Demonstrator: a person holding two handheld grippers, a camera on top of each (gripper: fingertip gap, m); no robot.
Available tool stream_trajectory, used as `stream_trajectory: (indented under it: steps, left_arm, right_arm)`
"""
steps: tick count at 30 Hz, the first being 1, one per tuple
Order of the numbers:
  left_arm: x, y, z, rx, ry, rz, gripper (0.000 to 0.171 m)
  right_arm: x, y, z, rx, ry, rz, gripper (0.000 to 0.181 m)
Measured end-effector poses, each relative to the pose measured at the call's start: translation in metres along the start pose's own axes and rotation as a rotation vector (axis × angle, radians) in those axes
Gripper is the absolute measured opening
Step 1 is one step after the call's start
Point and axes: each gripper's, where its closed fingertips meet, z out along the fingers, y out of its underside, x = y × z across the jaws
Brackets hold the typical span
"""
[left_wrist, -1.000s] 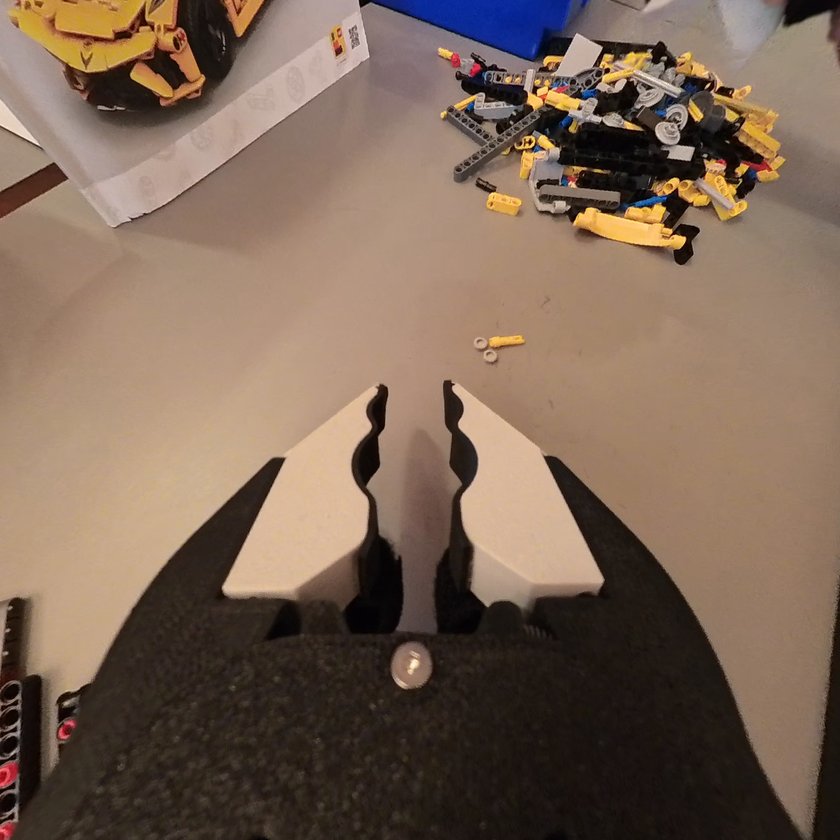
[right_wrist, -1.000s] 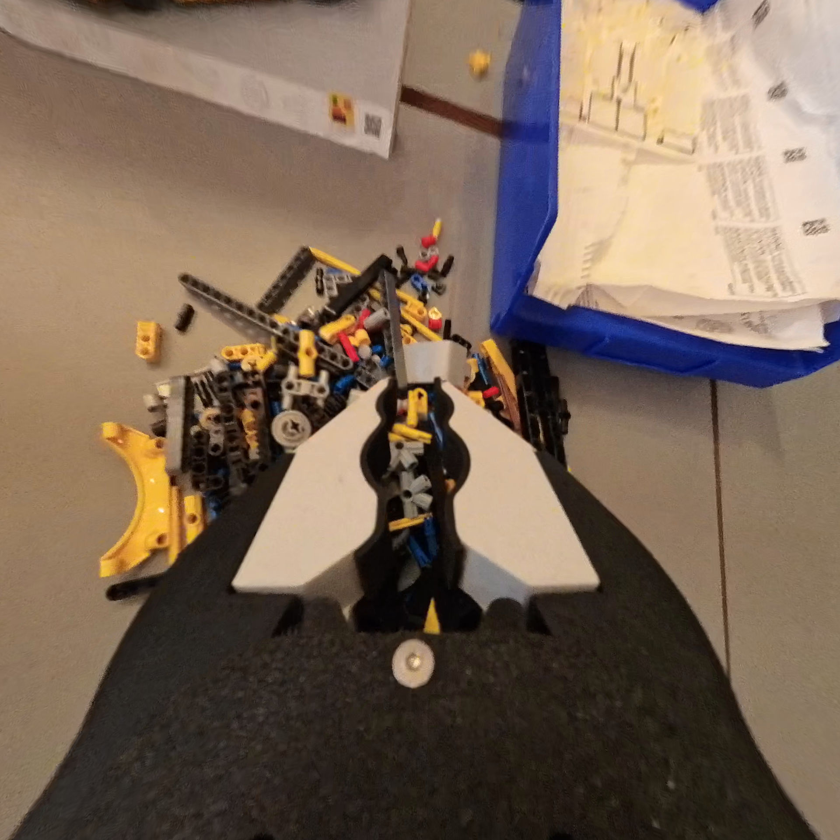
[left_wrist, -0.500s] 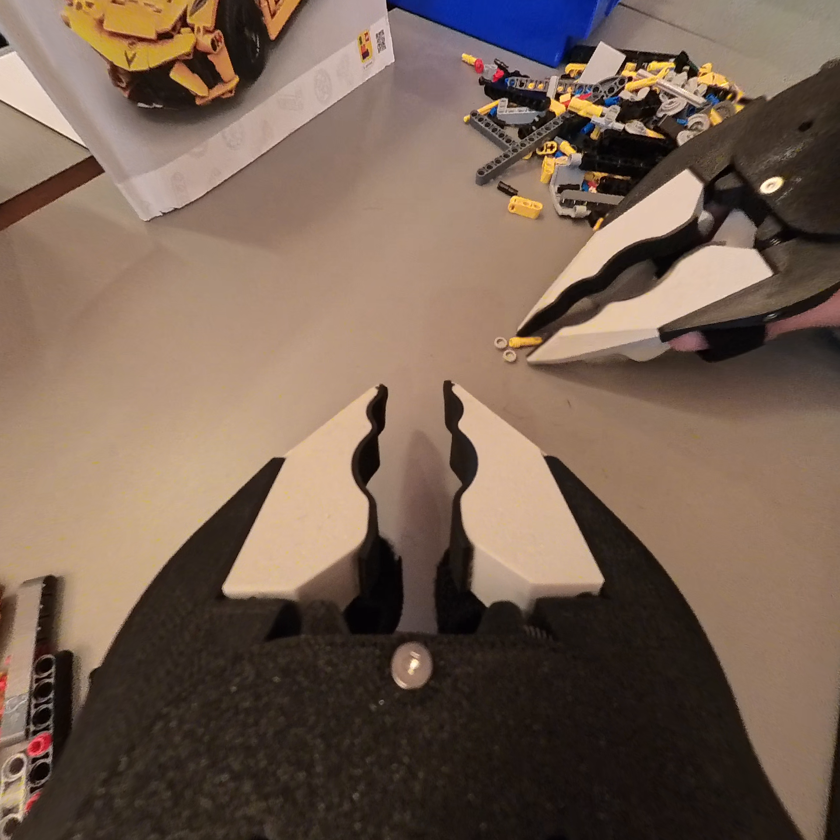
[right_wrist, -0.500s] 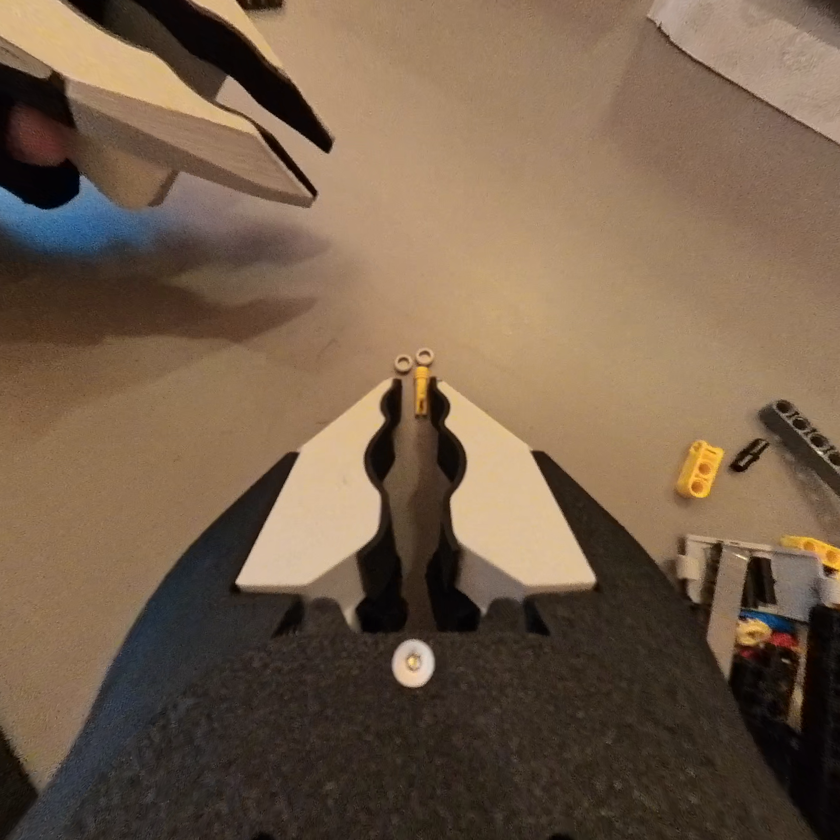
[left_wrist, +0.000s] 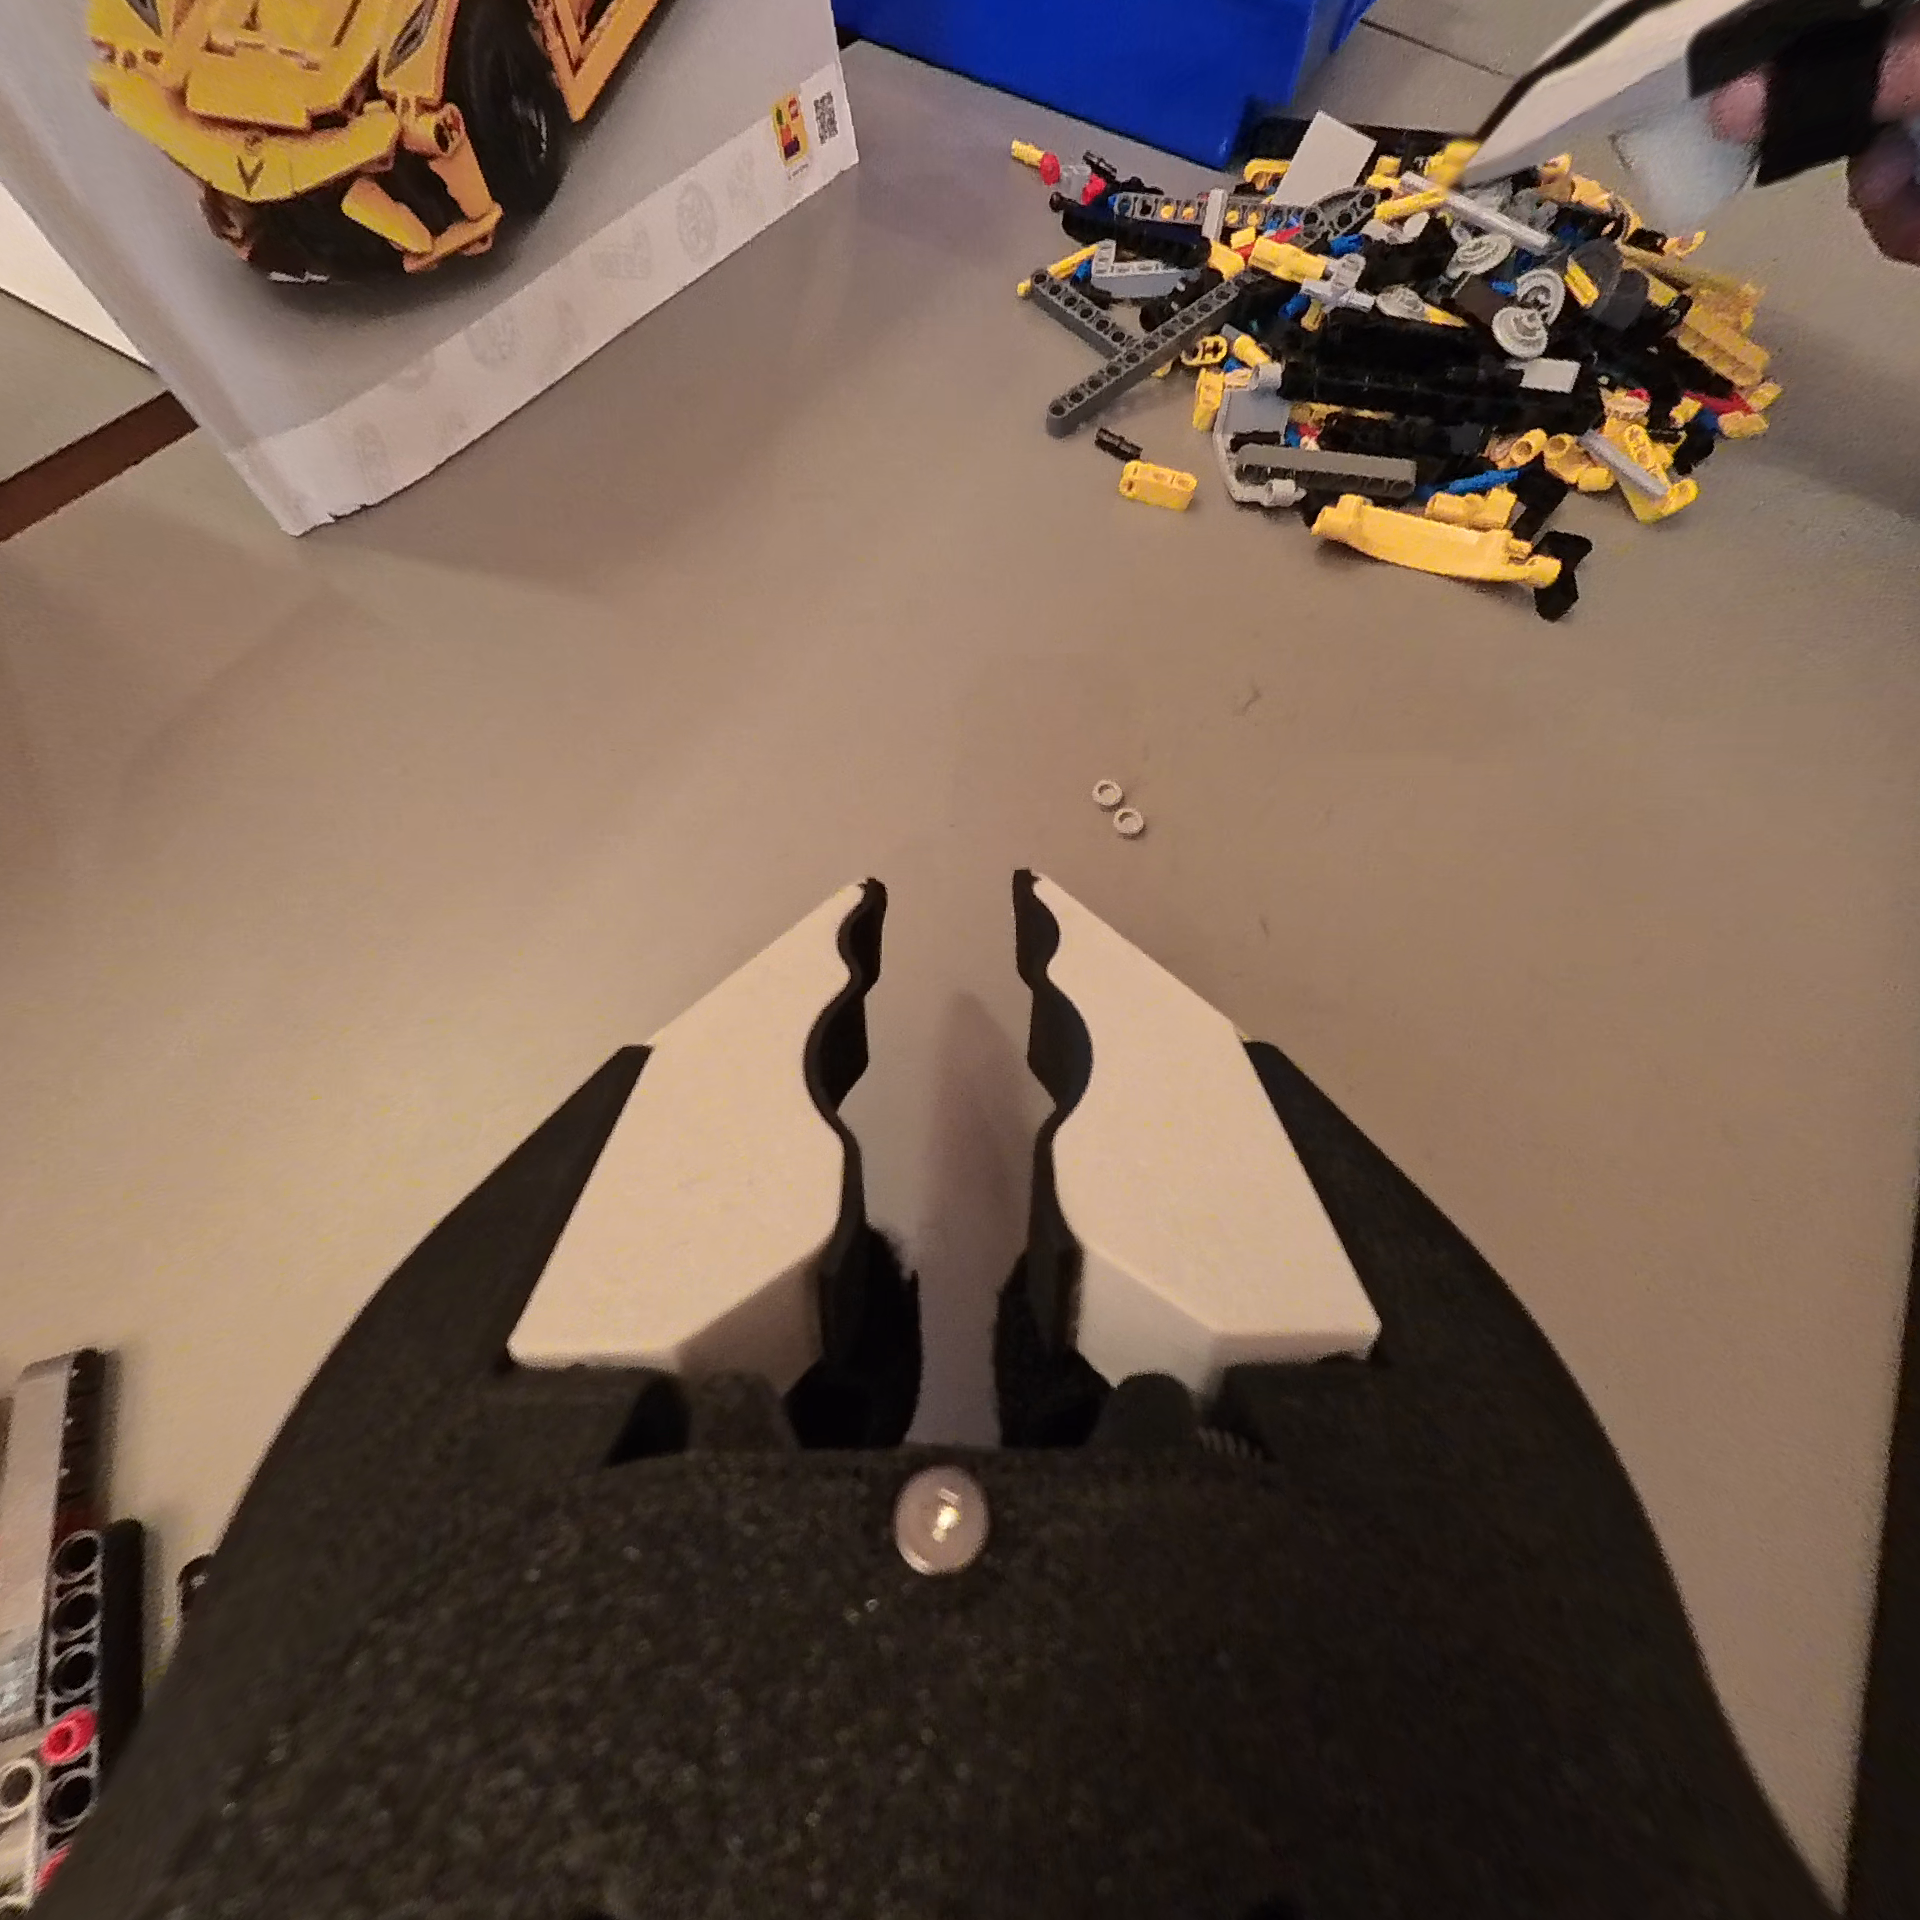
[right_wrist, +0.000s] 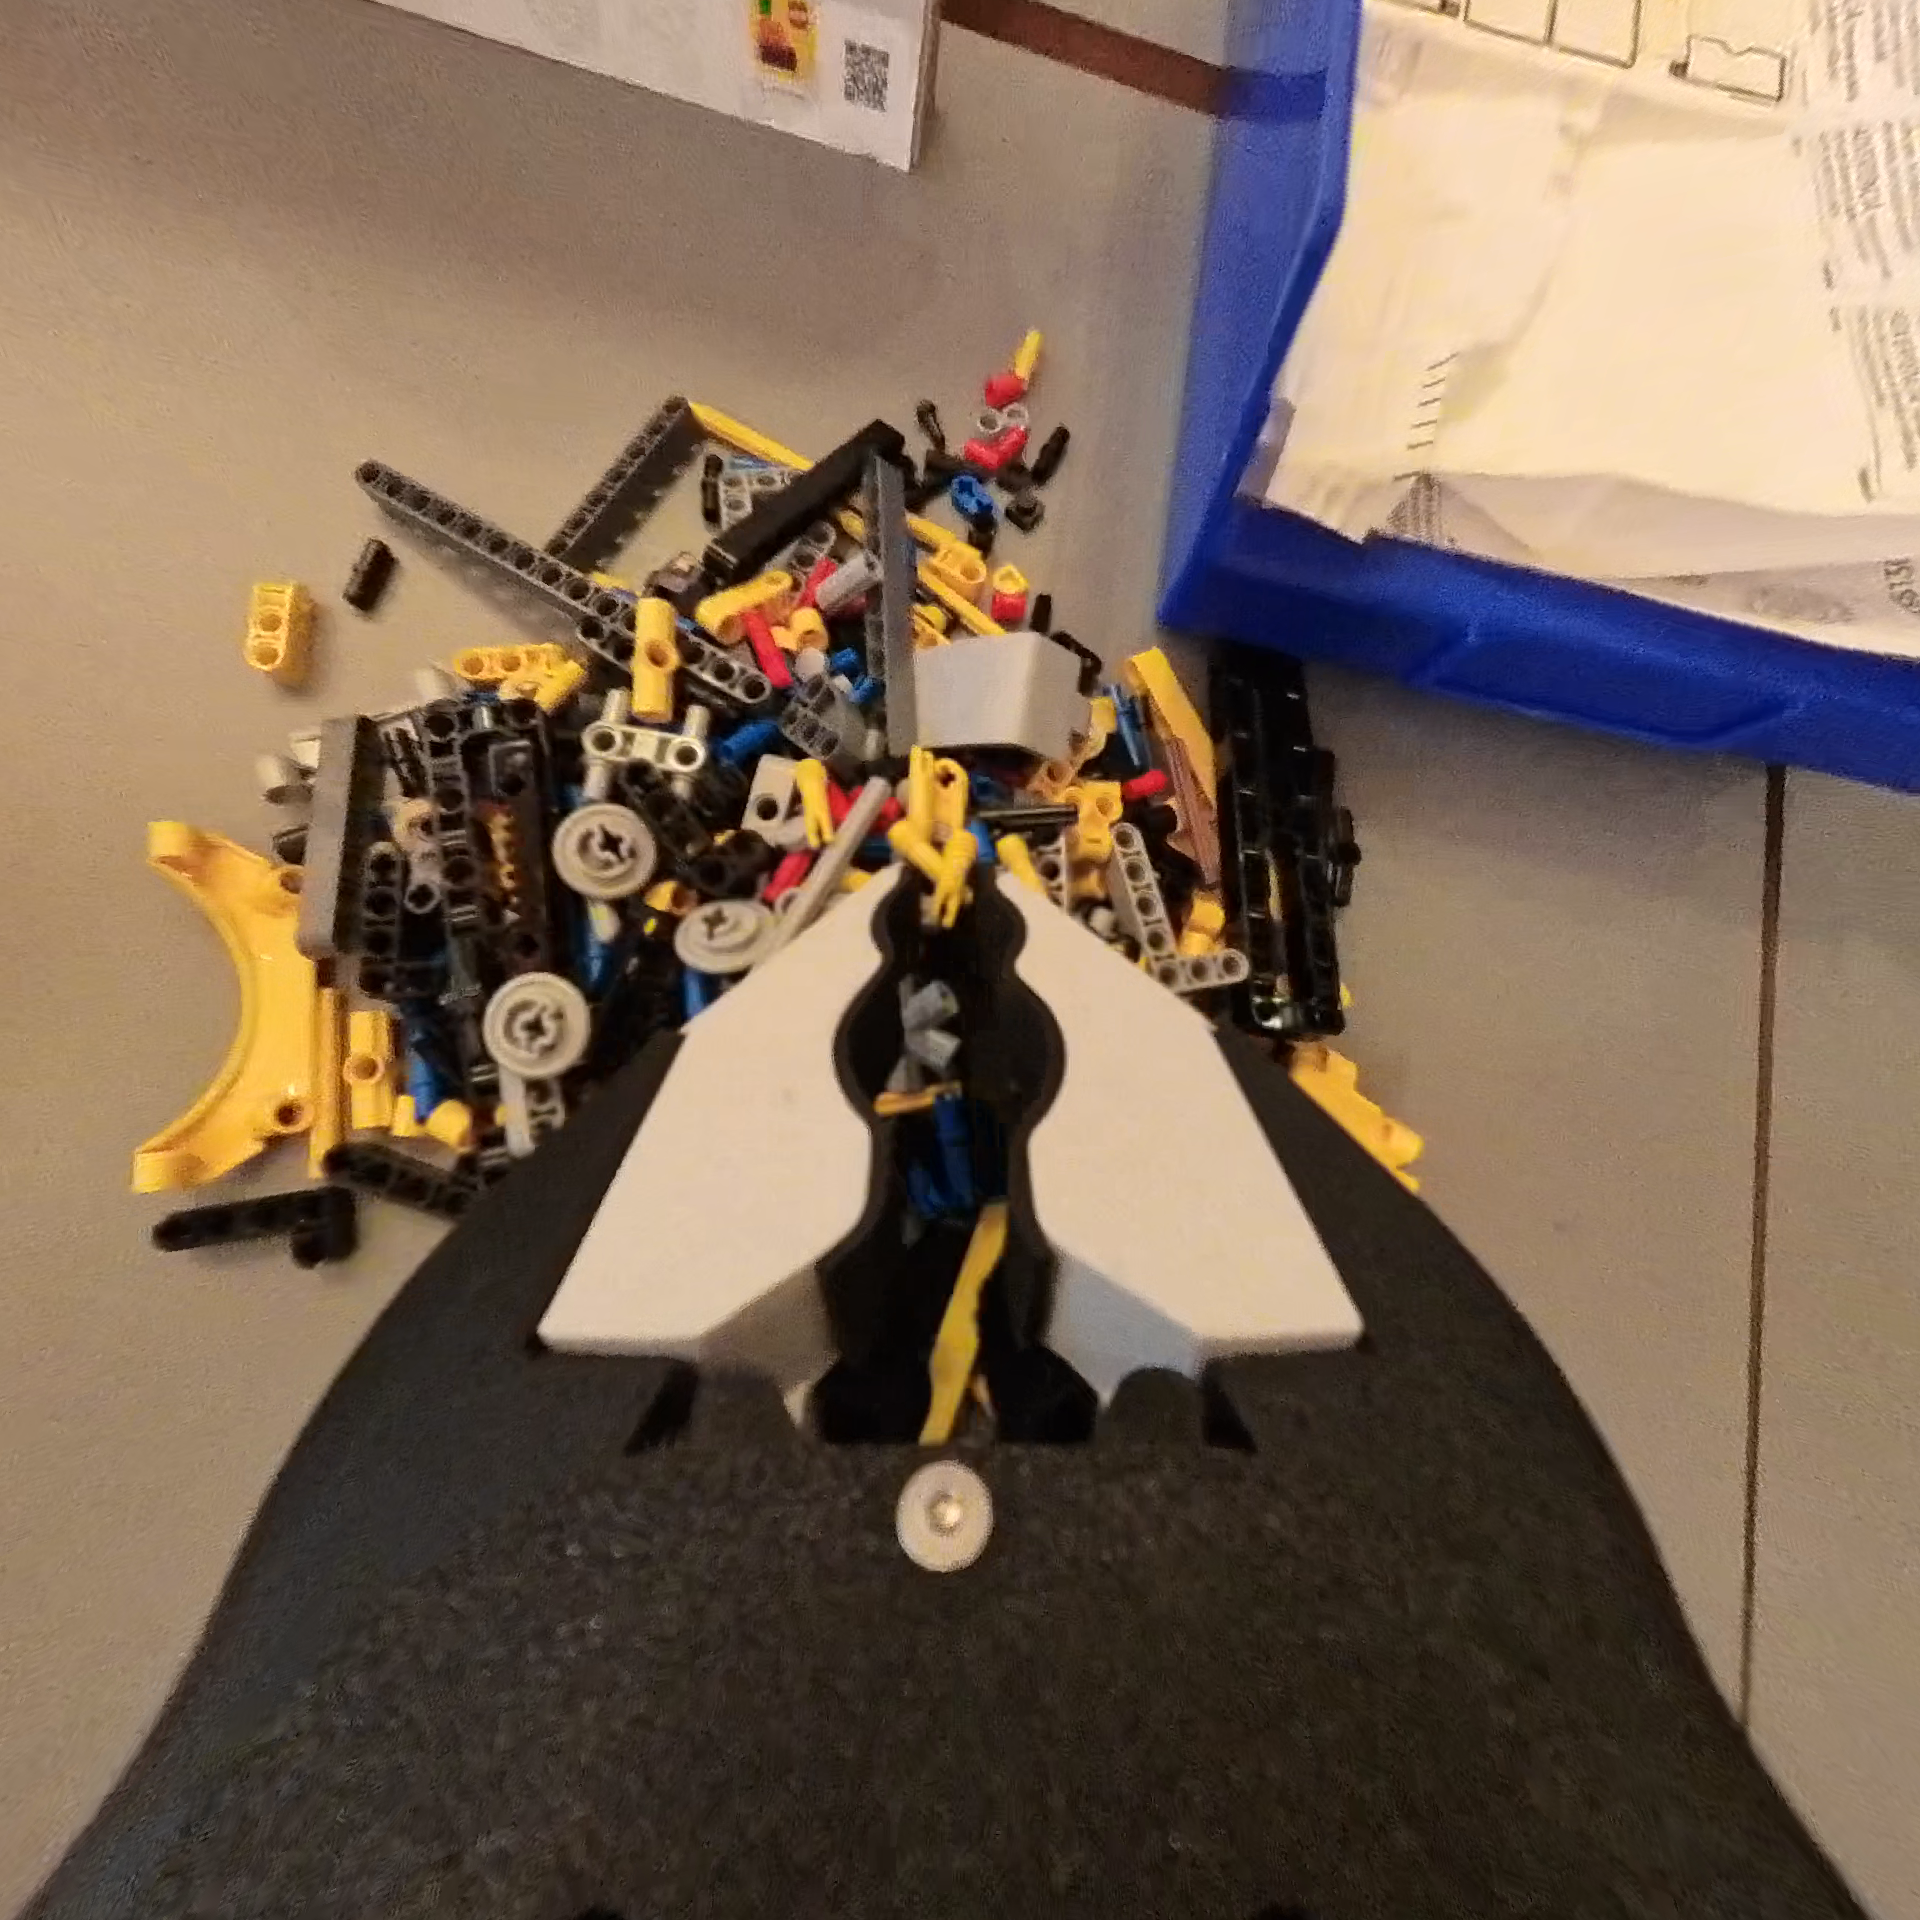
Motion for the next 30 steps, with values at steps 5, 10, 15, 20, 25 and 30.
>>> stream_trajectory:
  steps: [5,10,15,20,25,30]
  left_arm:
    - [-0.003,0.001,-0.001,0.000,-0.009,-0.007,0.025]
    - [-0.007,0.004,0.000,-0.008,-0.014,-0.015,0.025]
    - [-0.008,0.004,0.000,-0.007,-0.019,-0.016,0.025]
    - [-0.007,0.002,-0.002,0.001,-0.013,-0.020,0.025]
    - [-0.005,0.001,-0.001,0.000,-0.011,-0.010,0.025]
    - [-0.005,0.002,-0.001,-0.001,-0.010,-0.011,0.025]
  right_arm:
    - [-0.043,-0.042,-0.021,0.151,-0.057,-0.056,0.013]
    - [-0.229,-0.041,-0.001,0.143,-0.451,-0.228,0.025]
    - [-0.278,-0.030,0.033,0.107,-0.444,-0.330,0.025]
    - [-0.276,-0.033,0.037,0.089,-0.457,-0.319,0.020]
    - [-0.271,-0.034,0.039,0.102,-0.432,-0.333,0.005]
    - [-0.270,-0.034,0.036,0.101,-0.434,-0.351,0.004]
